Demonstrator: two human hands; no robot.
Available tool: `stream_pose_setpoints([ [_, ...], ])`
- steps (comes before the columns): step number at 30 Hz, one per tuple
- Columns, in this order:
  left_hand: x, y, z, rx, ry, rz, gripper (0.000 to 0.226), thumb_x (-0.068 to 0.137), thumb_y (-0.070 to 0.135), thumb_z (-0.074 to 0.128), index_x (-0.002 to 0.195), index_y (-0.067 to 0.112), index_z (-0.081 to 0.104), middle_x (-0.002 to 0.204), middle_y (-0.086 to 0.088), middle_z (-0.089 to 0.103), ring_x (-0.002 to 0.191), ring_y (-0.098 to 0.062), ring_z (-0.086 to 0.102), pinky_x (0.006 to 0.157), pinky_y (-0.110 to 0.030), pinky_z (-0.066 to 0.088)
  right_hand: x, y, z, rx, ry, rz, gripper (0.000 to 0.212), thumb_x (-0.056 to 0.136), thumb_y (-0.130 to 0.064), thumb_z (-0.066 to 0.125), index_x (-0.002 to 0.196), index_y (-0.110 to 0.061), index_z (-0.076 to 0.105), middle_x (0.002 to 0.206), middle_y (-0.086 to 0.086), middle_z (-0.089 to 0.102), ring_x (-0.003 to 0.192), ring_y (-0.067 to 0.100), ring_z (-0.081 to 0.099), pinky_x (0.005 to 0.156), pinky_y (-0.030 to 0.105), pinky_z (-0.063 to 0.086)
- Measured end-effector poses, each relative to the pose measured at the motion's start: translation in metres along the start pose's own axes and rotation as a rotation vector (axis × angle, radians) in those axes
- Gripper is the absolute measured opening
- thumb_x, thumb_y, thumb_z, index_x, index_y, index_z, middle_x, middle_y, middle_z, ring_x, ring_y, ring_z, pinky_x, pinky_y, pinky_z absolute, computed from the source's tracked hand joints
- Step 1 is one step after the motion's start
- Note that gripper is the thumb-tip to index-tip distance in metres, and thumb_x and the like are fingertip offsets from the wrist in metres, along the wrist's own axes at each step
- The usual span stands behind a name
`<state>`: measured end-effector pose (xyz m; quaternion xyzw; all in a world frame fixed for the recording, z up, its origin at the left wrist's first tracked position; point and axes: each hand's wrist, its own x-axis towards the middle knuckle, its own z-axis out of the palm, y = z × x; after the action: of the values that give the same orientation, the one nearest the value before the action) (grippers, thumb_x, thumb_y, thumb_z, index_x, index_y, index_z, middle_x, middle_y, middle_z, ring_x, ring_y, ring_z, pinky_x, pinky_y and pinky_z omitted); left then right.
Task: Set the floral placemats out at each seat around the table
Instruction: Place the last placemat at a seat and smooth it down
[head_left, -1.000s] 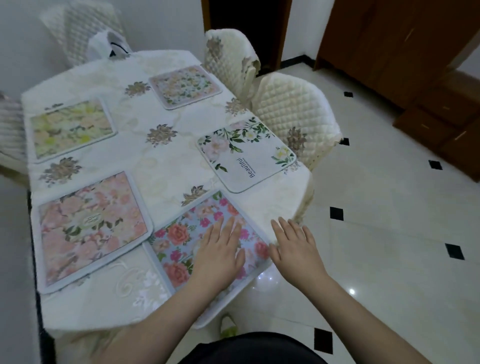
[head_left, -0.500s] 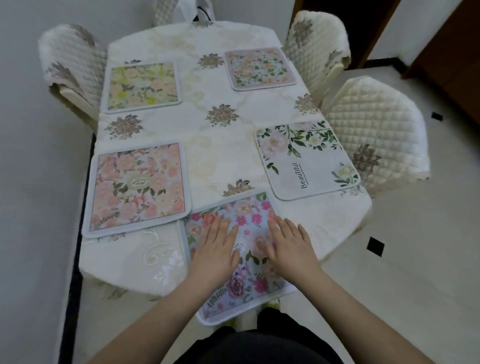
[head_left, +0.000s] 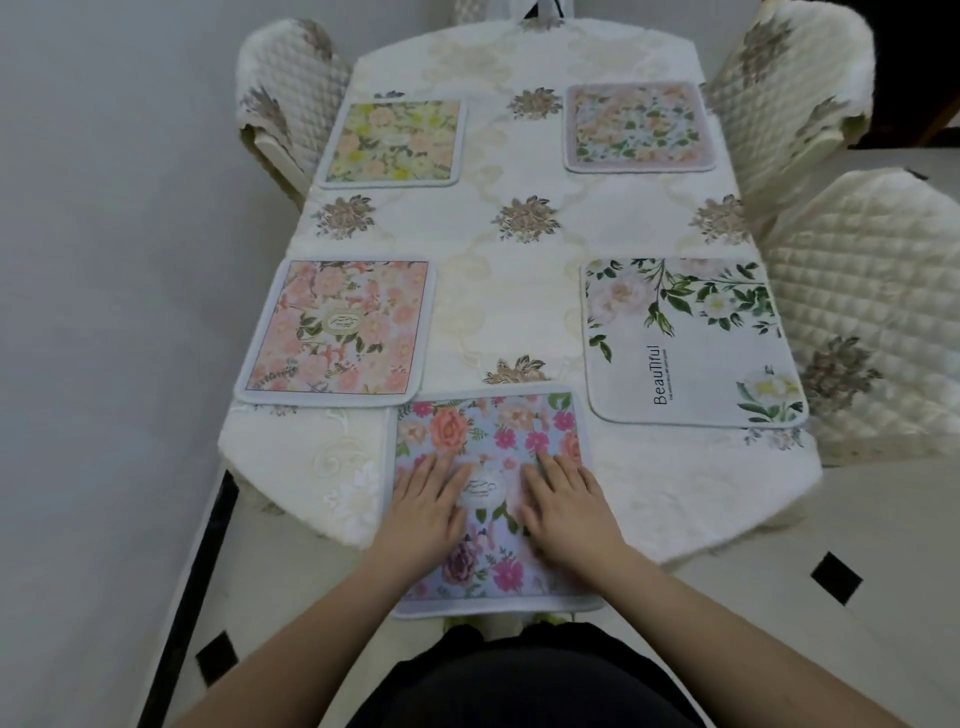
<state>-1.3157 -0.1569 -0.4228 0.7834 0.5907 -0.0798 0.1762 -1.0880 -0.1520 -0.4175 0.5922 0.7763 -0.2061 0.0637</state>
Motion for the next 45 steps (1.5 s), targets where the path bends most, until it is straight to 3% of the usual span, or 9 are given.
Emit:
stream_pose_setpoints([
  [10,-0.006,-0.013,0.018,0.032,0.041,-0.006,0.058,0.103,0.054,0.019,0.155,0.040,-0.004,0.166,0.008,-0.005,0.155,-0.019,-0.002,0.122,-0.035,-0.008,-0.009,0.028,0.015,-0.043,0.015,-0.039,0.061,0.102,-0.053,0.022,0.158,-0.033,0.008,0.166,-0.004,0.005,0.153,0.019,0.002,0.121,0.044,-0.002],
  [15,-0.008,-0.027,0.021,0.024,0.085,0.039,0.060,0.097,0.061,0.006,0.153,0.042,-0.007,0.164,0.010,-0.010,0.154,-0.017,-0.007,0.123,-0.032,-0.009,-0.012,0.027,0.019,-0.046,0.035,0.025,0.063,0.101,-0.056,0.022,0.158,-0.034,0.006,0.166,0.000,-0.006,0.153,0.020,-0.007,0.121,0.043,0.004],
  [18,-0.010,-0.033,0.022,-0.004,0.095,0.001,0.059,0.099,0.062,0.015,0.154,0.045,0.001,0.166,0.005,-0.008,0.155,-0.021,-0.007,0.122,-0.035,-0.006,-0.015,0.026,0.022,-0.039,0.044,0.092,0.065,0.099,-0.060,0.024,0.157,-0.035,0.006,0.165,0.006,-0.013,0.153,0.025,-0.006,0.121,0.042,0.008],
  [22,-0.014,-0.036,0.026,-0.090,0.076,-0.170,0.061,0.098,0.065,0.031,0.153,0.053,0.008,0.165,-0.010,-0.019,0.152,-0.031,-0.016,0.122,-0.043,-0.003,-0.019,0.023,0.025,-0.005,0.042,0.223,0.069,0.097,-0.062,0.029,0.157,-0.033,0.010,0.164,0.019,-0.005,0.151,0.035,-0.003,0.121,0.046,0.007],
  [27,-0.018,-0.034,0.026,-0.271,0.075,-0.282,0.063,0.097,0.059,0.043,0.154,0.050,0.017,0.164,-0.023,-0.013,0.152,-0.037,-0.012,0.123,-0.046,0.006,-0.022,0.022,0.025,0.056,0.036,0.306,0.069,0.097,-0.061,0.031,0.156,-0.033,0.008,0.163,0.022,0.001,0.151,0.037,-0.001,0.121,0.046,0.005],
  [35,-0.014,-0.037,0.019,-0.421,0.088,-0.331,0.059,0.098,0.049,0.048,0.153,0.041,0.028,0.167,-0.013,-0.004,0.154,-0.028,-0.006,0.123,-0.043,0.002,-0.018,0.014,0.014,0.223,0.042,0.367,0.068,0.098,-0.060,0.036,0.156,-0.030,0.016,0.164,0.015,0.006,0.151,0.030,0.006,0.121,0.043,0.004],
  [41,-0.027,-0.037,0.016,-0.657,0.136,-0.300,0.066,0.098,0.042,0.054,0.156,0.032,0.025,0.167,0.003,-0.008,0.153,-0.023,0.009,0.122,-0.044,0.019,-0.027,0.008,0.010,0.319,0.099,0.377,0.057,0.100,-0.047,0.043,0.152,-0.031,0.027,0.163,0.015,0.012,0.149,0.031,0.017,0.120,0.045,0.015],
  [43,-0.032,-0.038,0.013,-0.735,0.172,-0.275,0.063,0.098,0.039,0.055,0.155,0.029,0.028,0.167,0.007,-0.003,0.151,-0.018,0.015,0.118,-0.035,0.026,-0.030,0.007,0.009,0.407,0.149,0.390,0.053,0.101,-0.040,0.045,0.150,-0.027,0.032,0.161,0.015,0.018,0.146,0.031,0.025,0.118,0.044,0.022],
  [45,-0.035,-0.041,0.008,-0.826,0.207,-0.272,0.060,0.099,0.035,0.057,0.153,0.027,0.032,0.166,0.007,0.007,0.148,-0.012,0.021,0.109,-0.015,0.027,-0.033,0.006,0.007,0.546,0.226,0.413,0.049,0.101,-0.034,0.048,0.148,-0.022,0.038,0.157,0.013,0.028,0.143,0.029,0.032,0.116,0.041,0.026],
])
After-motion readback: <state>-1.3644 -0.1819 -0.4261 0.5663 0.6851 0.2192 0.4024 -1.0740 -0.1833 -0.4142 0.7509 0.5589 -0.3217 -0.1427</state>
